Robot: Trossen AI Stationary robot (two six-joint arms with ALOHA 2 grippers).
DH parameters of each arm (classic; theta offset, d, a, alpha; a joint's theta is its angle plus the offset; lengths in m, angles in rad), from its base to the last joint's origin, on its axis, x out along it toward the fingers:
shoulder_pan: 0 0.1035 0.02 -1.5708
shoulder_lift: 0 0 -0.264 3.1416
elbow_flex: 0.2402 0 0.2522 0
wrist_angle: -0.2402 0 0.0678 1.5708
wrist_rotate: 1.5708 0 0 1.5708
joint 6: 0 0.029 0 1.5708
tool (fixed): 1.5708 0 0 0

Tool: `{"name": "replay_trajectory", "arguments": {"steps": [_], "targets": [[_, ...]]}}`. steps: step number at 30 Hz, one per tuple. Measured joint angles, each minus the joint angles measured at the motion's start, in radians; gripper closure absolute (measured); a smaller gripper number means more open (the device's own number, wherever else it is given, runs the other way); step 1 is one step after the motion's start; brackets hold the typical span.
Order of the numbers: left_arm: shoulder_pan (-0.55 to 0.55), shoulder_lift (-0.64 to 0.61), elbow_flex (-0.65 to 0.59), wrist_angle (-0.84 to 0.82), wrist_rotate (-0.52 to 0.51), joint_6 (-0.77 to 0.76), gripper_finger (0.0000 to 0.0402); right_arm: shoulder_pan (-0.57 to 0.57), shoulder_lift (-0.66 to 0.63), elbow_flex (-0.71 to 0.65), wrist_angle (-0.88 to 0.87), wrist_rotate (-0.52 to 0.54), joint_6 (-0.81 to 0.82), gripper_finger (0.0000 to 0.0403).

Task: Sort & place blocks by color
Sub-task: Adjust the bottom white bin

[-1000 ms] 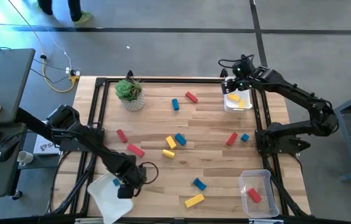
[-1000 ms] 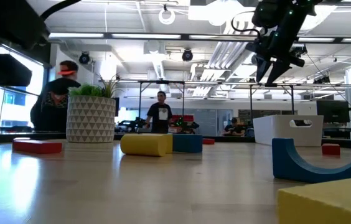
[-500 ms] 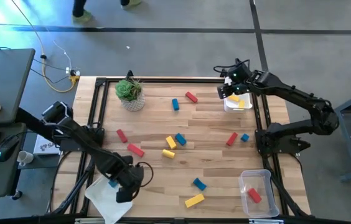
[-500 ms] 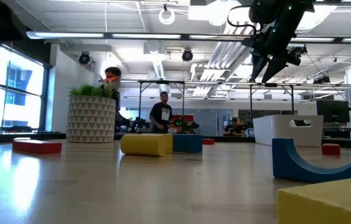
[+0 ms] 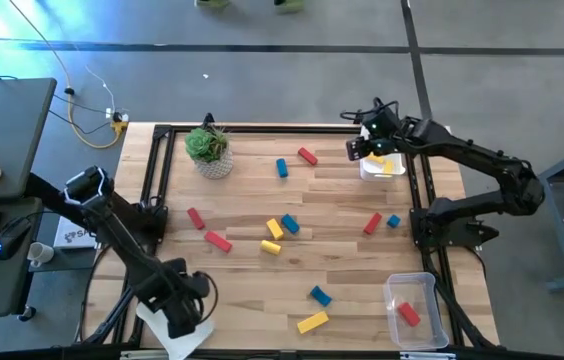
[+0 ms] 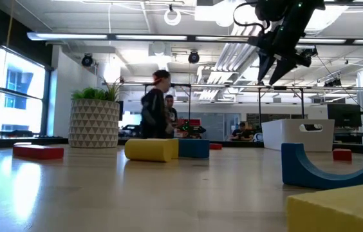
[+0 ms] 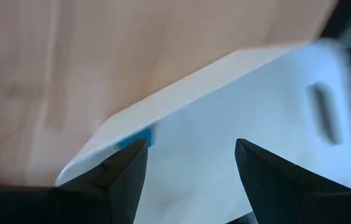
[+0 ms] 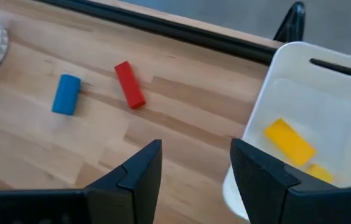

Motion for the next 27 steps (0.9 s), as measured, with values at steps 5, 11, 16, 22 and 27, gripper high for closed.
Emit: {"name": "replay_trajectory", "arguments": {"steps": [5,11,16,22,27], "targets": [[-0.006,0.000,-0.025,-0.049,0.036,-0.009,0.0170,0.047,0.000,0.000,0.000,0.000,0.018,0.0226],[0.004,0.000,-0.122,-0.049,0.106,-0.004,0.0170,0.080,0.000,0.000,0.000,0.000,0.018,0.0226],[0.025,0.001,-0.180,-0.056,0.152,0.003,0.0170,0.088,0.000,0.000,0.000,0.000,0.018,0.0226],[0.066,0.001,-0.210,-0.055,0.139,0.067,0.0170,0.088,0.000,0.000,0.001,0.016,0.015,0.0226],[0.122,0.001,-0.210,-0.054,0.060,0.156,0.0170,0.087,0.000,0.000,0.001,0.036,0.011,0.0226]]}}
